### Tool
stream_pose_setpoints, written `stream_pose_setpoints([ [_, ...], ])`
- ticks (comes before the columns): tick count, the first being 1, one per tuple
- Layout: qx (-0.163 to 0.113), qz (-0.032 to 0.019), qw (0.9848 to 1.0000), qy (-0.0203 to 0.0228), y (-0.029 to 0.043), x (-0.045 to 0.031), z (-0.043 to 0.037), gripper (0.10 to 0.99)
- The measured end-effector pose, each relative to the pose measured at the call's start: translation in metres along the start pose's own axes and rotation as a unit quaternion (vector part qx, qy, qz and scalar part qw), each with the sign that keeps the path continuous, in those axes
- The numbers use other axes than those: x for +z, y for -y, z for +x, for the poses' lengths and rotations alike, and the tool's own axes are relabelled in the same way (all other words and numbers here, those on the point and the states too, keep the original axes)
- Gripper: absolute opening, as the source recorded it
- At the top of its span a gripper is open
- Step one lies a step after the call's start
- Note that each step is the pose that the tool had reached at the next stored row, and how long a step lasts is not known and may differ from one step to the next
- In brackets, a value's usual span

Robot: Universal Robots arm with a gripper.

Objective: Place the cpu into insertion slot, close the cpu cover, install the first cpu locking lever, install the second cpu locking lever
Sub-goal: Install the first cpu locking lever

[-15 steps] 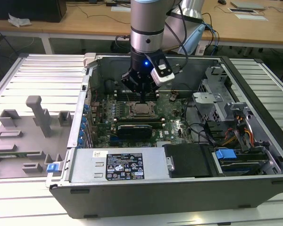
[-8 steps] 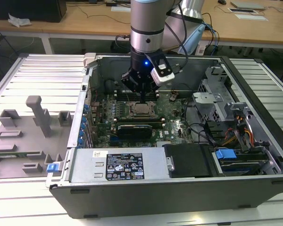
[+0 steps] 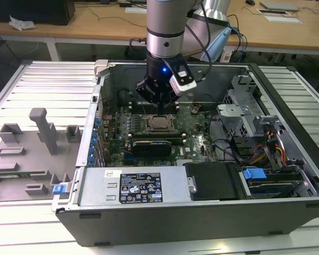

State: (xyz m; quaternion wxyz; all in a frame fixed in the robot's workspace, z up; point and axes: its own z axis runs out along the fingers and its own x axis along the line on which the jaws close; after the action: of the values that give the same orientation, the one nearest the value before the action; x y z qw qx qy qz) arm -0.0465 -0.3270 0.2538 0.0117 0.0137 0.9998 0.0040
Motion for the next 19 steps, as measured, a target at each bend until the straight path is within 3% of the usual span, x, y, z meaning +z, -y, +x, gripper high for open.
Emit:
stream_pose_setpoints([
  [5,0.0,-0.0001,1.0,0.0001,-0.0001,-0.0028,0.0,0.106],
  [8,0.0,0.0,1.0,0.0001,0.0002,-0.0031,0.0074,0.106],
  [10,0.0,-0.0001,1.0,0.0002,0.0004,-0.0033,0.0174,0.106],
  [14,0.0,0.0,1.0,0.0002,0.0007,-0.0036,0.0274,0.106],
  [15,0.0,0.0,1.0,0.0002,0.0009,-0.0037,0.0333,0.106],
  [19,0.0,-0.0001,1.0,0.0002,0.0011,-0.0039,0.0426,0.106],
])
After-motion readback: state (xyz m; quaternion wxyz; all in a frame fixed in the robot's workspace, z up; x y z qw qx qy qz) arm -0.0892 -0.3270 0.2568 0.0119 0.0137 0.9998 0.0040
